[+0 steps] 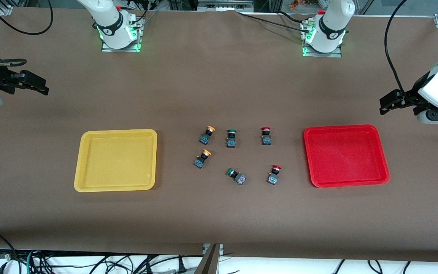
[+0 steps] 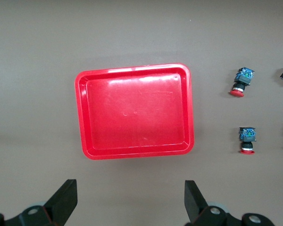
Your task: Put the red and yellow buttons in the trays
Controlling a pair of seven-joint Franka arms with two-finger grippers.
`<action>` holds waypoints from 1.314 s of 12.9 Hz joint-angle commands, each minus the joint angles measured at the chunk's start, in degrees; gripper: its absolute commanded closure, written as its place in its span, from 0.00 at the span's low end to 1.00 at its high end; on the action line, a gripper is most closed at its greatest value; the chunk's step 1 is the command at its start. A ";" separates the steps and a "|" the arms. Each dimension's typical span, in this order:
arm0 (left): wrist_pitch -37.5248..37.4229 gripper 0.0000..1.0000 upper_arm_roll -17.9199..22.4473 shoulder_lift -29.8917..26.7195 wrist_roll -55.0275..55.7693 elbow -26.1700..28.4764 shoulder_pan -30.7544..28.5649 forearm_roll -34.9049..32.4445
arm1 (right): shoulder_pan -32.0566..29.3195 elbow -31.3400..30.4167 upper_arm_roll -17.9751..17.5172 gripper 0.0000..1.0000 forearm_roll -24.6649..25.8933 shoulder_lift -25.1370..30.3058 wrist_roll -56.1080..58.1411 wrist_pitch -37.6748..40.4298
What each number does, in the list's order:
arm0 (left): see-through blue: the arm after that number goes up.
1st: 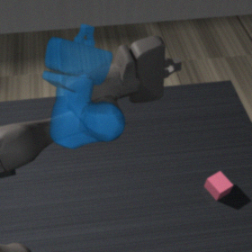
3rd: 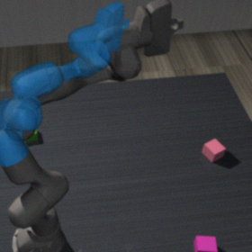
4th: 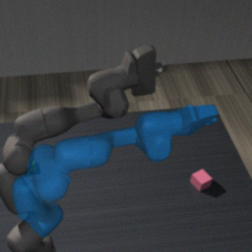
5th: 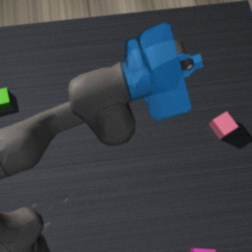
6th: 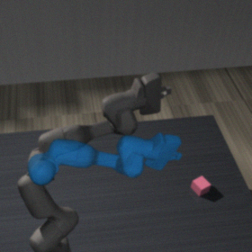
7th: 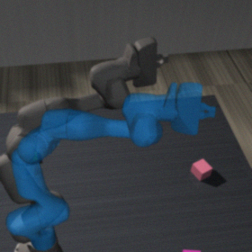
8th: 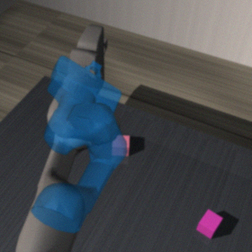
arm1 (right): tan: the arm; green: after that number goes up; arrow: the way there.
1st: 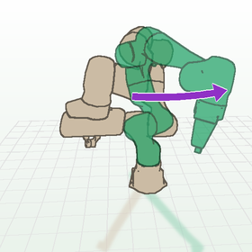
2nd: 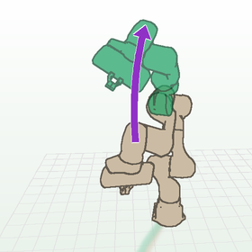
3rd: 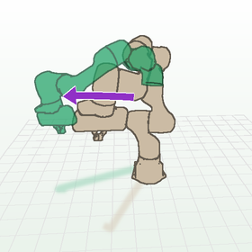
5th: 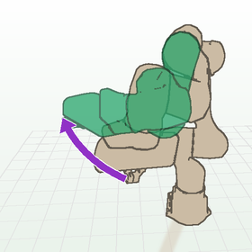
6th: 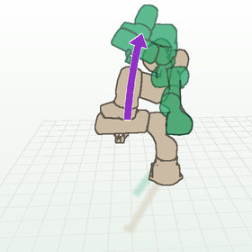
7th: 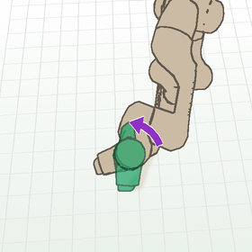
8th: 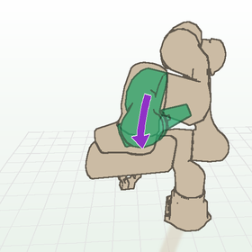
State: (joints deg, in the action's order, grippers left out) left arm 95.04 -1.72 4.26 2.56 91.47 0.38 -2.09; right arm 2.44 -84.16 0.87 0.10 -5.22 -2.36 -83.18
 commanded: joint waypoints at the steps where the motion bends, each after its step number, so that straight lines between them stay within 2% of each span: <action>1: 0.14 0.00 0.49 0.31 -0.63 -0.76 0.42 -0.72 | -0.51 1.37 -0.43 0.00 -0.54 -0.50 0.16 0.56; 17: 1.29 0.00 0.14 -0.13 -0.63 -0.76 0.50 -0.63 | -0.51 1.37 -0.43 0.00 -0.54 -0.41 0.16 0.39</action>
State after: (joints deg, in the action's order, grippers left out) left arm 96.53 -1.72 4.25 2.56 91.47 0.62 -2.09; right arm 2.44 -84.13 0.87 0.10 -5.22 -2.36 -83.18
